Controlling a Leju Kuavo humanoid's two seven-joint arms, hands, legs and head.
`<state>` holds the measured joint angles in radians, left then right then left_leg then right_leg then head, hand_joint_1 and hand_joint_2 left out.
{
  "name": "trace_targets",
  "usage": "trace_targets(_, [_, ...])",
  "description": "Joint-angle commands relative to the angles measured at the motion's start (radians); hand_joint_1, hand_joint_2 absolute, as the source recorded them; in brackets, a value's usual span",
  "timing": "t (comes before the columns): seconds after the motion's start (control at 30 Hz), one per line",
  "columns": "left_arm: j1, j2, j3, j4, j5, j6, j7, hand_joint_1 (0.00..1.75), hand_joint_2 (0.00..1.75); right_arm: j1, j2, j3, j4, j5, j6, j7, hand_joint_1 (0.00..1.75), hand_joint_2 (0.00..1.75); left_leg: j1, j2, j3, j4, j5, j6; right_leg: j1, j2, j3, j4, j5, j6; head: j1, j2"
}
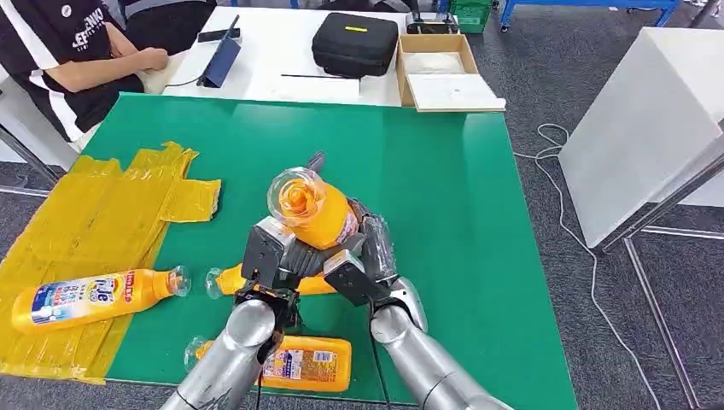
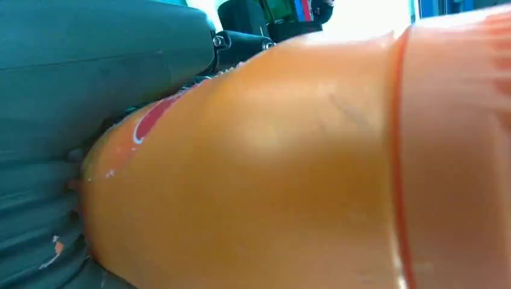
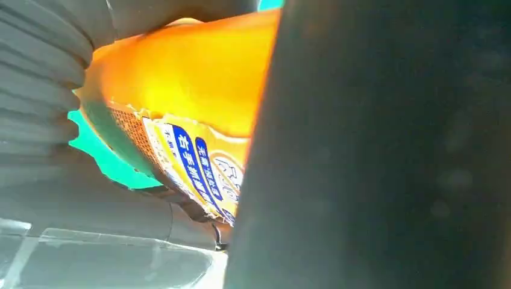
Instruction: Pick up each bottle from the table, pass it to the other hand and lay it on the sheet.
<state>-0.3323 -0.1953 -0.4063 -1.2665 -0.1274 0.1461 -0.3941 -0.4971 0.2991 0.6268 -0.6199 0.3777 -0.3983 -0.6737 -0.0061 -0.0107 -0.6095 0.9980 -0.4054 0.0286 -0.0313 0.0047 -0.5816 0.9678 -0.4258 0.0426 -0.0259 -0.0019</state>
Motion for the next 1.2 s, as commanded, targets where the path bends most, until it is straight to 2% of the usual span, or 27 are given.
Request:
trace_targets(0.03, [-0.064, -0.014, -0.036, 0.056, -0.001, -0.014, 0.006, 0.0, 1.75, -0.007, 0.012, 0.092, 0.069, 0.024, 0.005, -0.005, 1.75, 1.75, 0.002, -0.001, 0.002, 0.001, -0.001, -0.002, 0.002, -0.003, 0.003, 0.0, -0.001, -0.003, 0.0, 0.0])
trace_targets(0.27, [-0.07, -0.015, -0.038, 0.055, 0.003, -0.024, 0.007, 0.0, 1.75, 0.005, 0.015, 0.131, 0.085, 0.085, 0.013, 0.043, 1.75, 1.75, 0.002, -0.001, 0.002, 0.001, -0.001, -0.003, 0.003, -0.003, 0.004, 0.0, -0.002, -0.004, 0.0, 0.0])
trace_targets(0.3, [-0.07, -0.015, -0.038, 0.055, 0.003, -0.024, 0.007, 0.12, 1.75, 0.005, 0.015, 0.131, 0.085, 0.085, 0.013, 0.043, 1.75, 1.75, 0.002, -0.002, 0.003, 0.001, -0.002, -0.003, 0.003, -0.003, 0.005, 0.0, -0.002, -0.004, 0.0, 0.0])
trace_targets(0.33, [-0.072, -0.017, -0.042, 0.055, 0.005, -0.028, 0.007, 1.68, 1.75, 0.005, 0.015, 0.129, 0.083, 0.084, 0.013, 0.044, 1.75, 1.75, 0.002, -0.002, 0.002, 0.001, -0.001, -0.003, 0.003, -0.003, 0.004, 0.0, -0.002, -0.004, 0.0, 0.0])
trace_targets(0.37, [-0.072, -0.018, -0.044, 0.056, 0.006, -0.029, 0.007, 1.75, 1.75, 0.004, 0.015, 0.127, 0.081, 0.083, 0.014, 0.044, 1.75, 1.75, 0.001, -0.002, 0.001, 0.0, -0.001, -0.002, 0.002, -0.003, 0.003, 0.0, -0.001, -0.003, 0.0, 0.0])
trace_targets(1.2, [-0.053, -0.027, -0.037, 0.007, 0.018, -0.041, 0.015, 1.75, 1.75, 0.047, -0.012, 0.086, -0.007, 0.067, 0.005, 0.058, 1.75, 1.75, 0.002, -0.003, 0.001, 0.002, -0.001, -0.002, 0.003, -0.004, 0.003, 0.0, -0.002, -0.004, 0.0, 0.0])
